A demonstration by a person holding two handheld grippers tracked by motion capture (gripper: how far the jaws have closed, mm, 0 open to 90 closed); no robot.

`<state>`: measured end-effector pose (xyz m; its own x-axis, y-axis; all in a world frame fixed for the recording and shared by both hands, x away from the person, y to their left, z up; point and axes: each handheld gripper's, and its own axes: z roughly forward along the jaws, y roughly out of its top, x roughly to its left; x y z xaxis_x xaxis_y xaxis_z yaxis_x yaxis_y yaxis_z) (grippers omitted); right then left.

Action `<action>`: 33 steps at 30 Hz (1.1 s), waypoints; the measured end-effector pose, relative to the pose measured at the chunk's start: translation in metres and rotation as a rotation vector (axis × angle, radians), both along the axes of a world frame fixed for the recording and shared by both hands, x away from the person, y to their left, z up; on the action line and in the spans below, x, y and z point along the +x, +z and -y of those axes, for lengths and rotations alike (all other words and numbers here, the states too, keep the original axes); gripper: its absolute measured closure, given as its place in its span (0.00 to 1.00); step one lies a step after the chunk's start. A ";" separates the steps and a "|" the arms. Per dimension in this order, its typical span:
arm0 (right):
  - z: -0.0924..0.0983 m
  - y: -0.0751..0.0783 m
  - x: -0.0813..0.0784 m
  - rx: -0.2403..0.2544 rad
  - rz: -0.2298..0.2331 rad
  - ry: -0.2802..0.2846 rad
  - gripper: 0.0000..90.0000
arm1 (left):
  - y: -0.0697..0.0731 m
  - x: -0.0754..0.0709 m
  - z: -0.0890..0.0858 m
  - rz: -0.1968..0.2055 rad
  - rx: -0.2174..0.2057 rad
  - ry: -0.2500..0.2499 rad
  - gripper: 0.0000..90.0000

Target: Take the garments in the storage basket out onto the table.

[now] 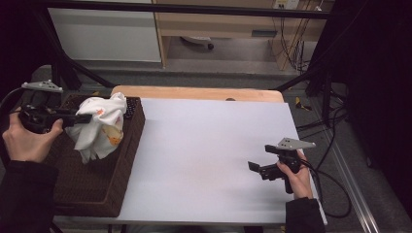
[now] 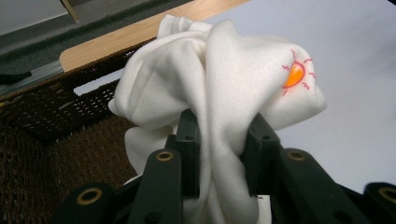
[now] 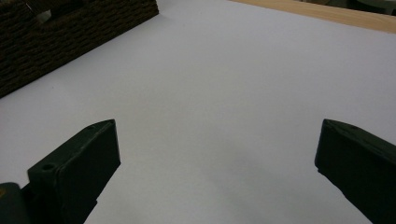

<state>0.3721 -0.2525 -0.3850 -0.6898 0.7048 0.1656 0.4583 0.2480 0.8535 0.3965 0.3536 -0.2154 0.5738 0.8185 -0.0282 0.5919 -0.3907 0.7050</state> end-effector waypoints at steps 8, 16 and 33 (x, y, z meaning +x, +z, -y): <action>0.000 0.000 0.000 0.000 0.003 -0.001 0.01 | 0.010 -0.003 0.002 0.002 0.005 -0.008 0.78; 0.000 0.000 0.000 0.000 0.003 0.000 0.01 | 0.023 -0.007 0.006 0.015 0.009 -0.028 0.78; 0.000 0.000 0.000 -0.002 0.002 -0.001 0.01 | 0.038 -0.008 0.027 0.025 0.006 -0.072 0.78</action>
<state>0.3720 -0.2529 -0.3848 -0.6891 0.7060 0.1632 0.4573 0.2490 0.8538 0.3890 0.3263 -0.1777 0.6316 0.7753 -0.0082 0.5442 -0.4358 0.7169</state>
